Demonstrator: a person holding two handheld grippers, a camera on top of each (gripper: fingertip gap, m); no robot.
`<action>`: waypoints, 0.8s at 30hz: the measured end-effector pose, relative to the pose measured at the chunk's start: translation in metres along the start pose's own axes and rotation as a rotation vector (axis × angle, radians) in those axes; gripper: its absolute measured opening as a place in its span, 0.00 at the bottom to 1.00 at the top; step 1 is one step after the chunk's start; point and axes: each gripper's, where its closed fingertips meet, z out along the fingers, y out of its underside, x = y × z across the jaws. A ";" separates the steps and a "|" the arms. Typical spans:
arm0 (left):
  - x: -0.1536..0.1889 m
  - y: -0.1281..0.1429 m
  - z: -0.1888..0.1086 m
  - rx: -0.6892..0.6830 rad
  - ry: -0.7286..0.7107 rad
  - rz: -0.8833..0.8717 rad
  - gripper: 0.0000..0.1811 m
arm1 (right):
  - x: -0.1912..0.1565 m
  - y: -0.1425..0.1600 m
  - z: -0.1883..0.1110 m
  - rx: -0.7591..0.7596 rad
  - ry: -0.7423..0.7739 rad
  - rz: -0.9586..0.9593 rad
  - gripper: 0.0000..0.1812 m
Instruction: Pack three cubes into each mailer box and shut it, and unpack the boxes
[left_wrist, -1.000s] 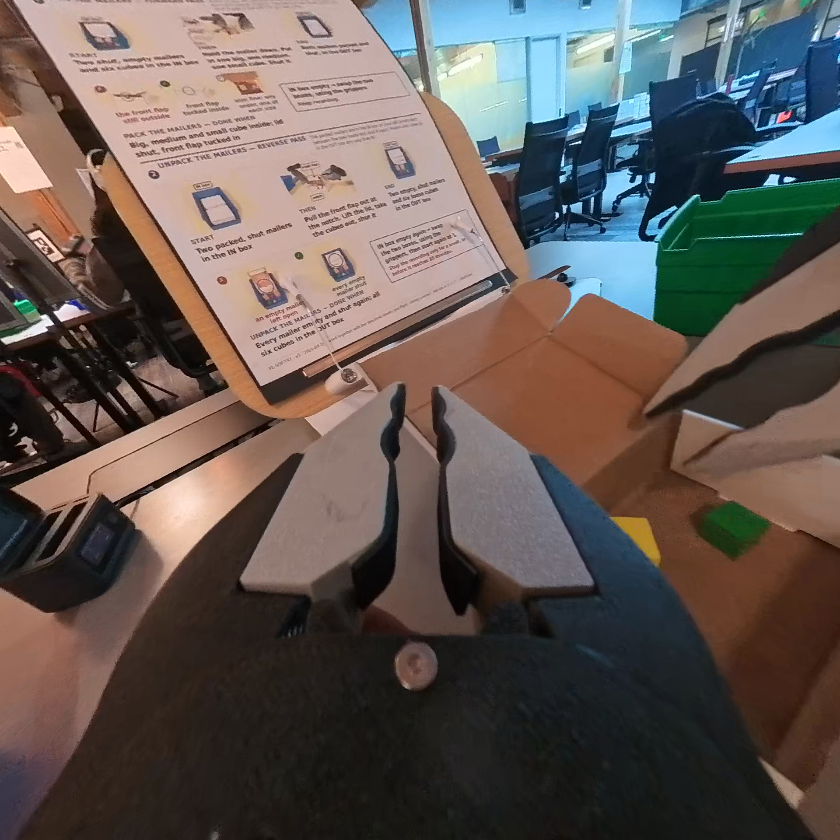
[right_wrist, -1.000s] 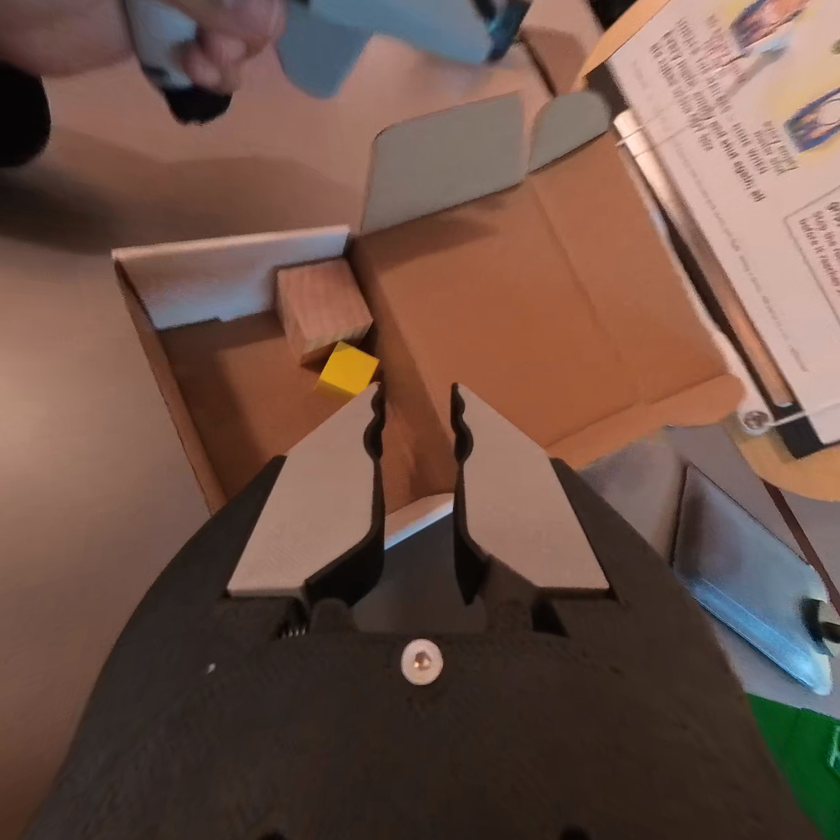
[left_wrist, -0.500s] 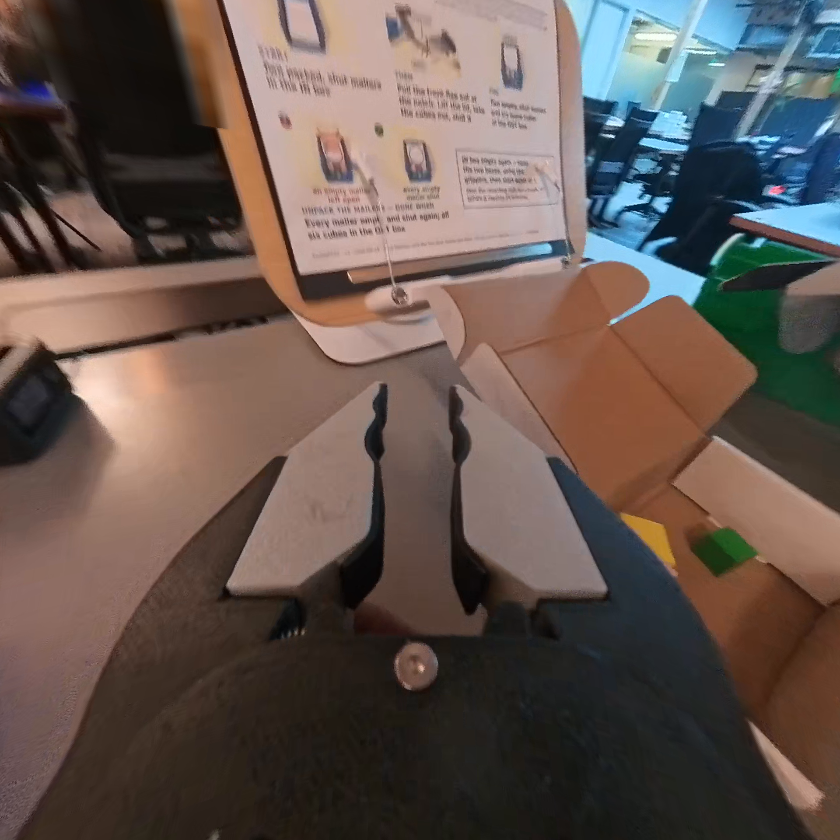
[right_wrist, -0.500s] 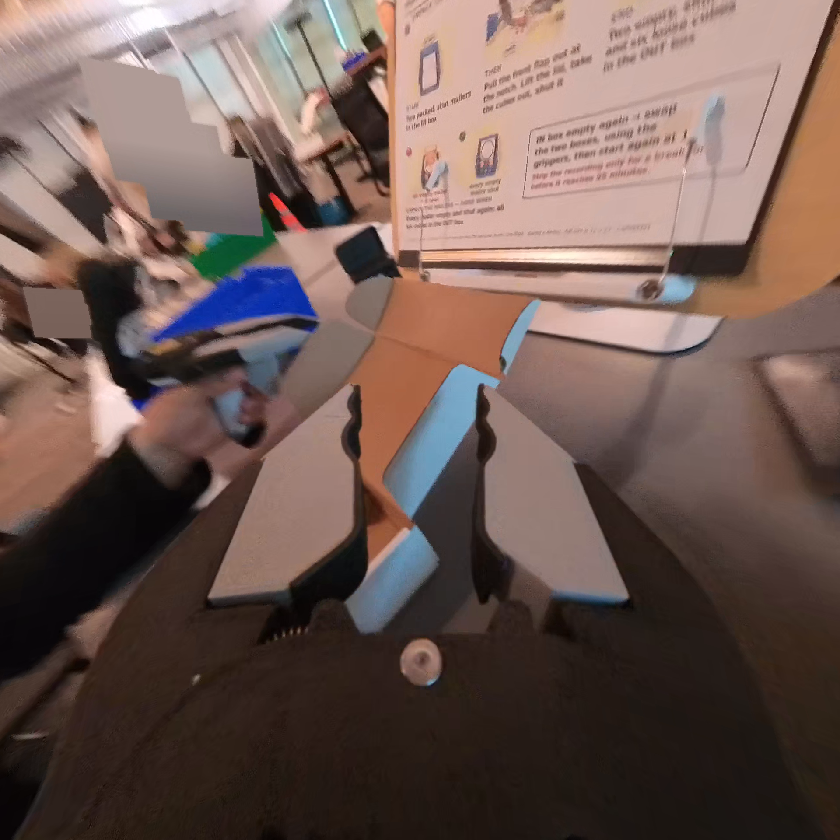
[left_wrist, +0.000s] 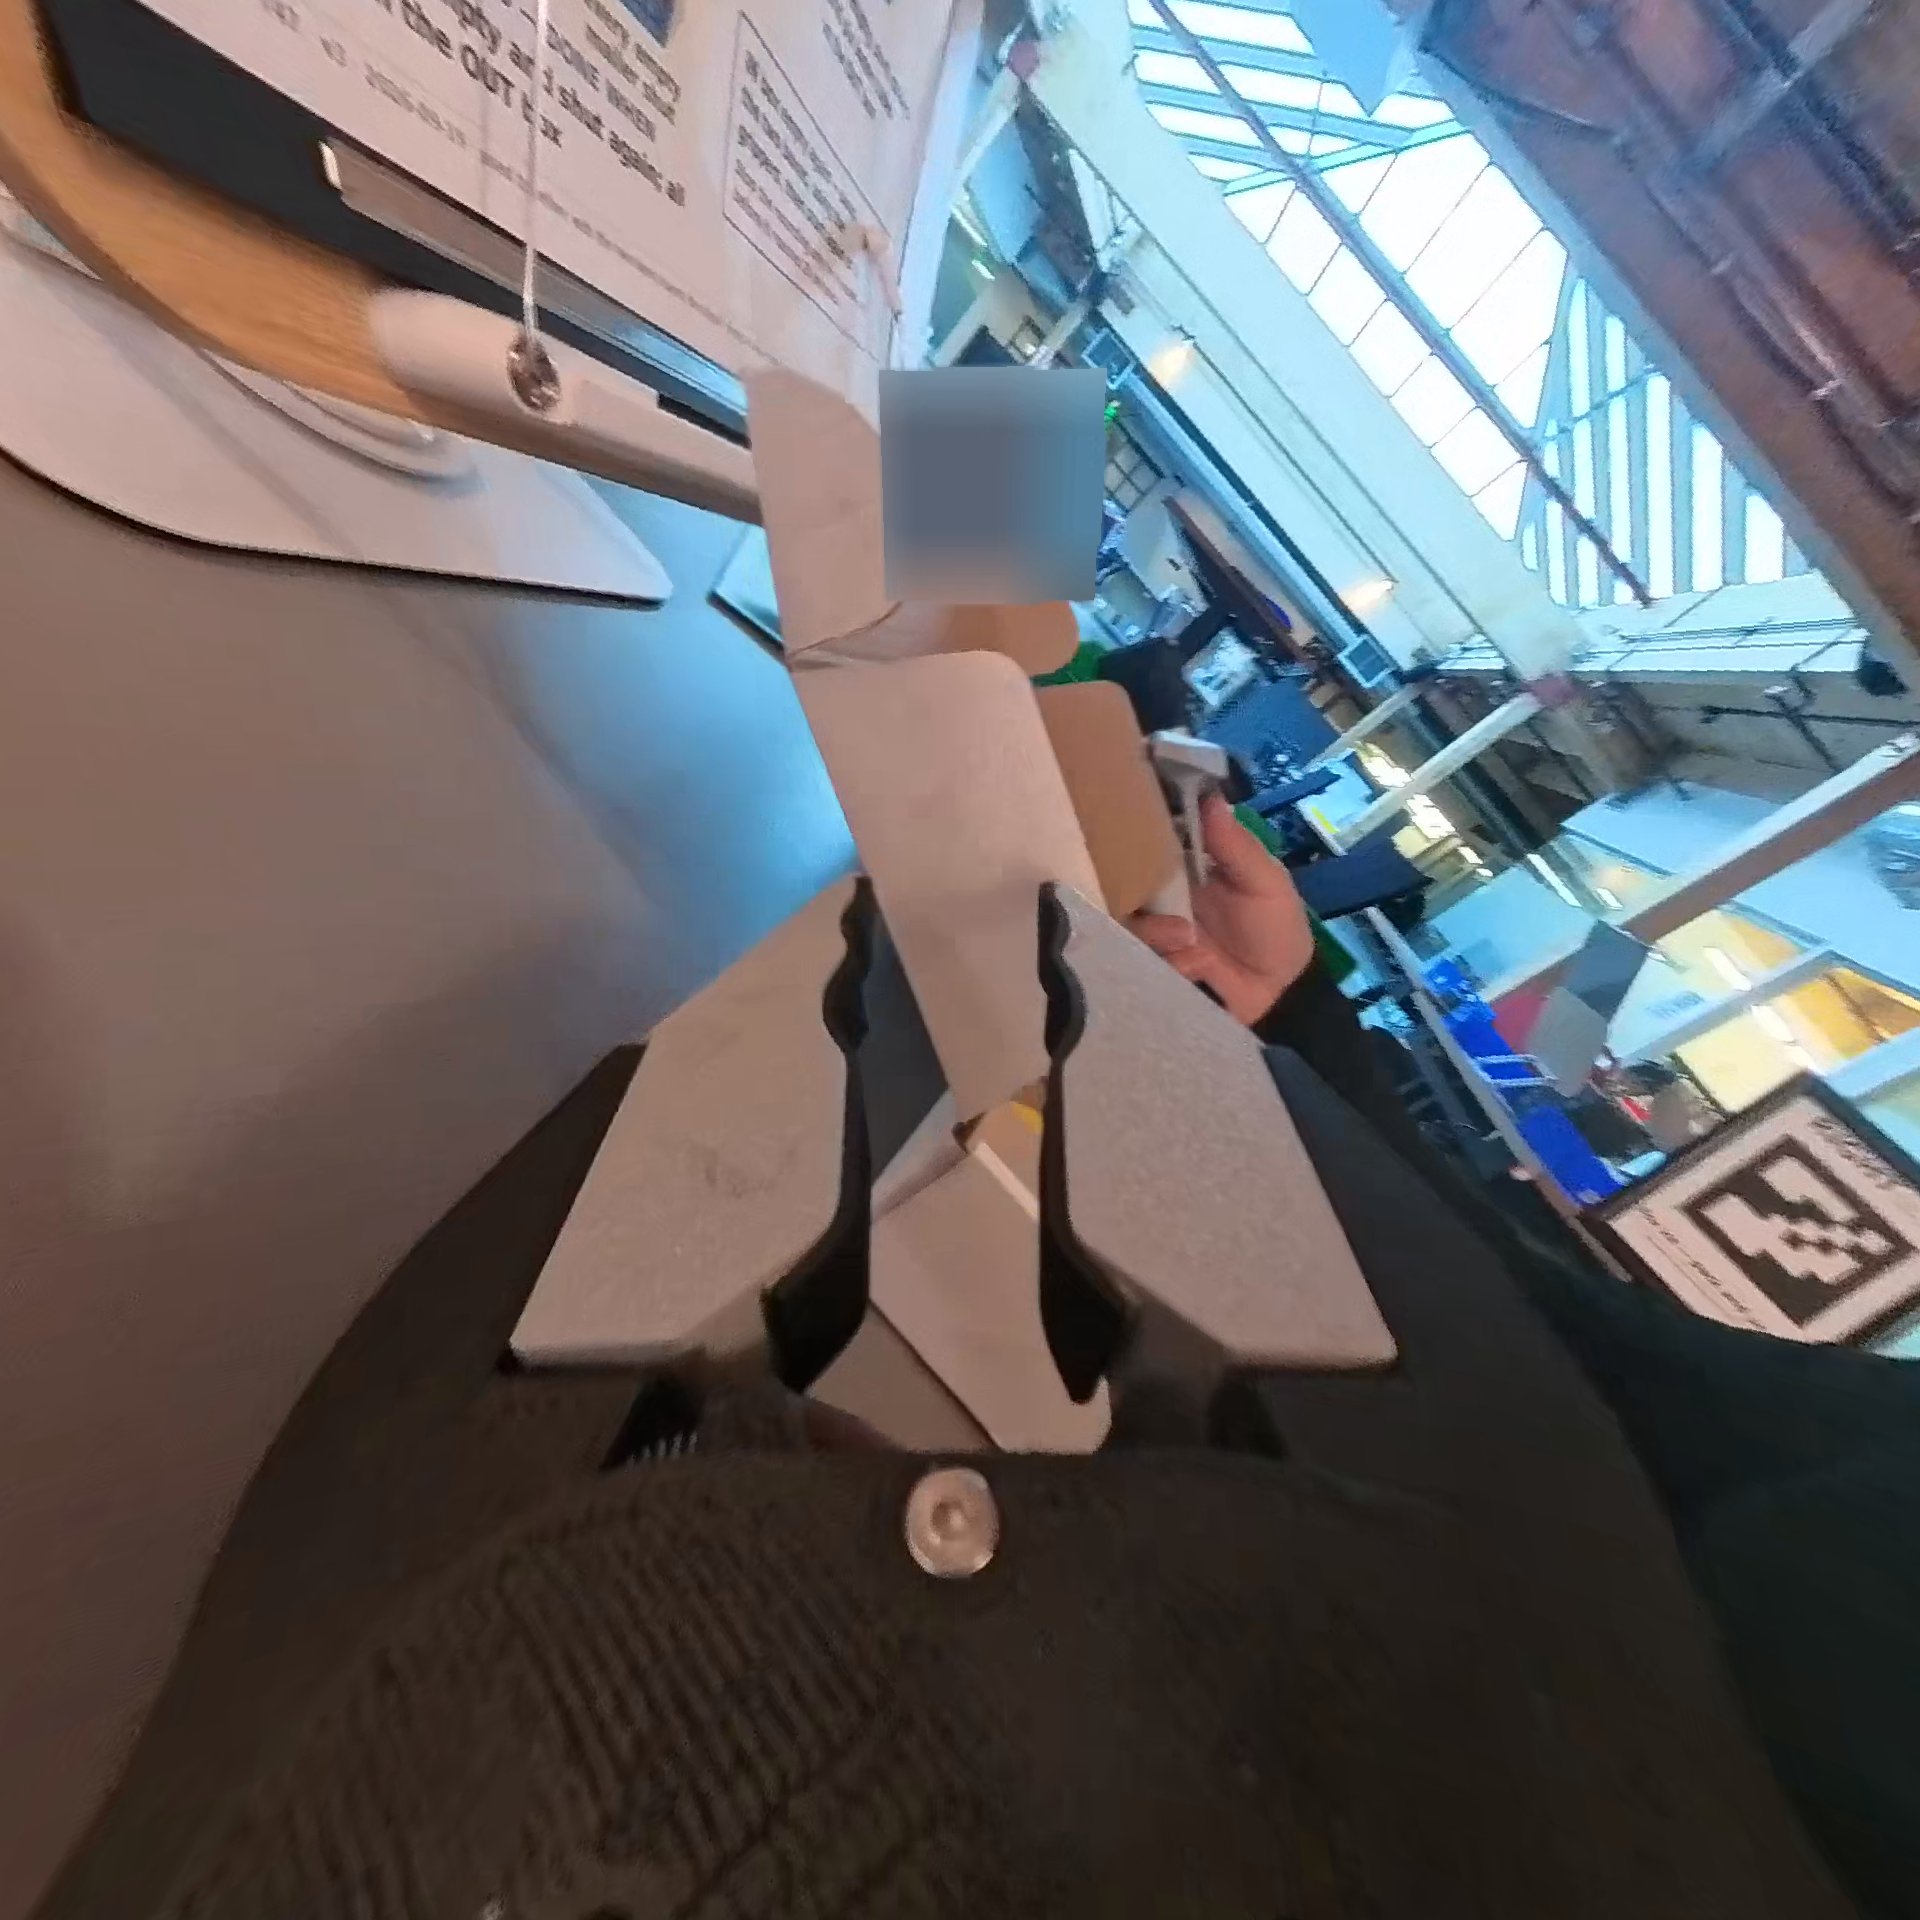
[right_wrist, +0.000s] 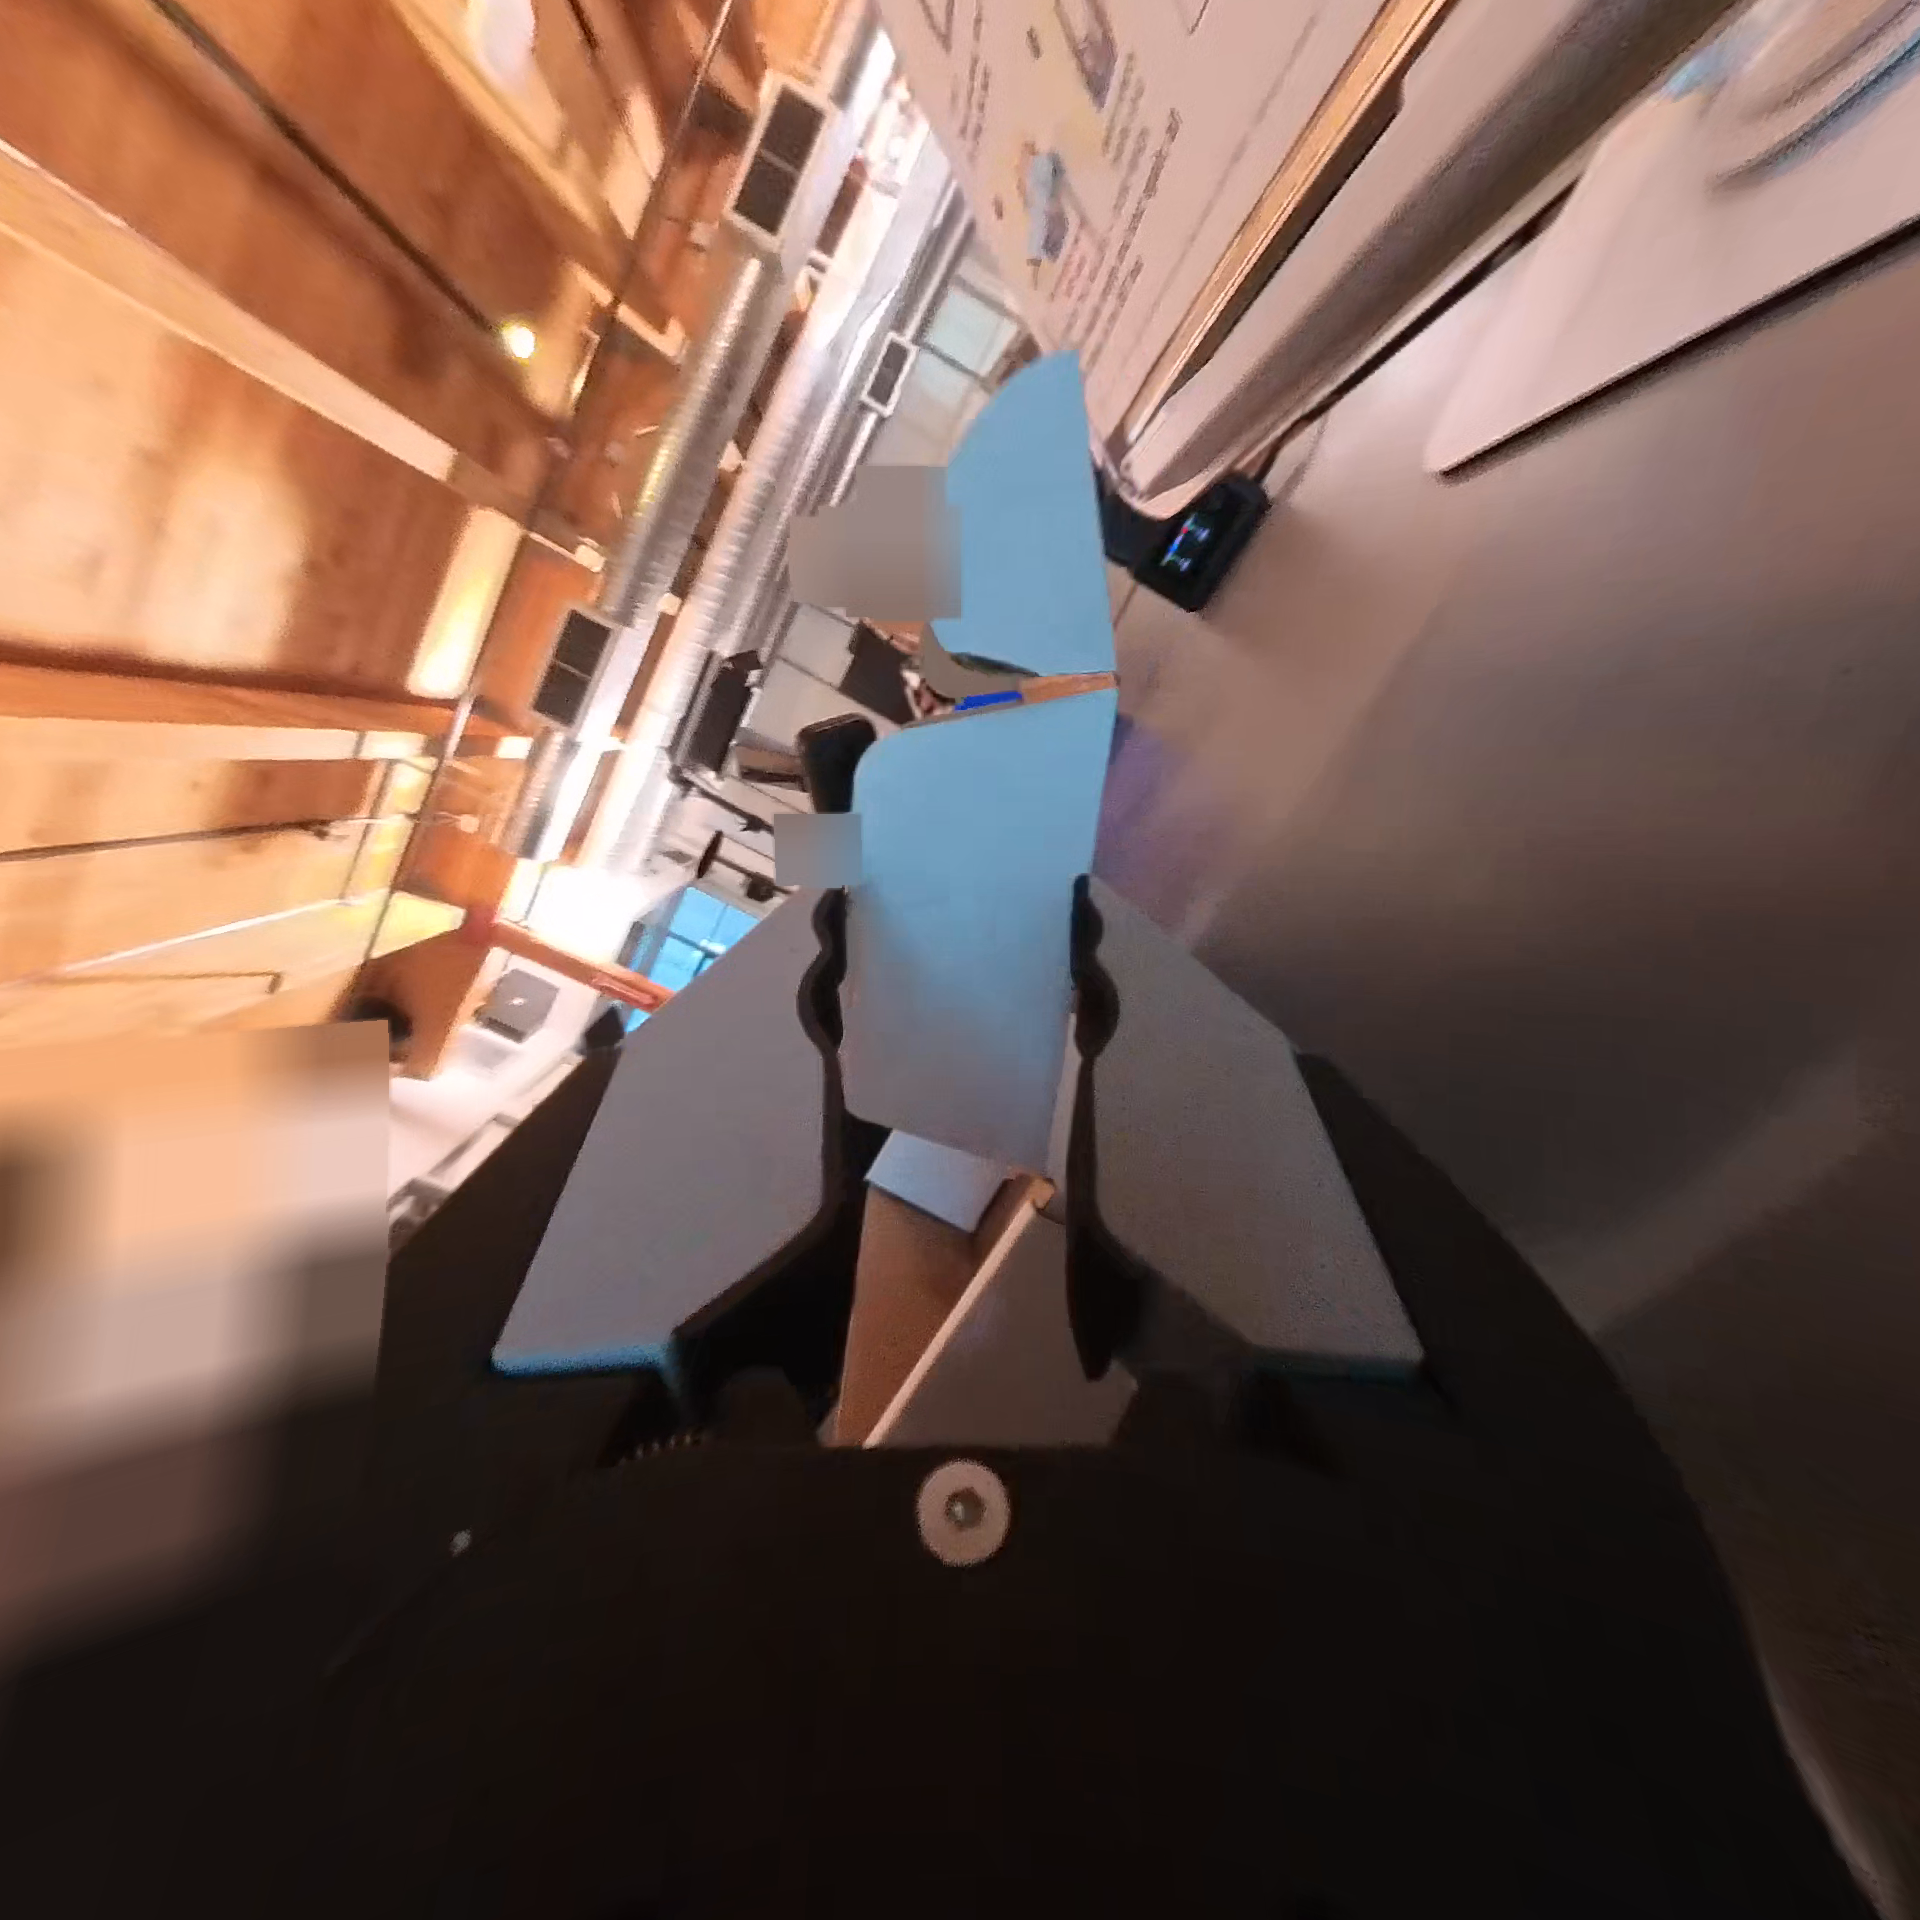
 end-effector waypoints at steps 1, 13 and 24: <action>0.003 0.002 0.001 -0.005 0.030 -0.014 0.14 | -0.001 0.001 0.002 -0.005 -0.015 0.008 0.23; 0.042 0.014 -0.007 -0.078 0.229 0.208 0.05 | -0.026 0.009 0.000 -0.092 -0.034 -0.290 0.12; 0.061 0.034 -0.019 -0.174 0.315 0.416 0.00 | -0.039 0.025 0.000 -0.183 -0.044 -0.444 0.10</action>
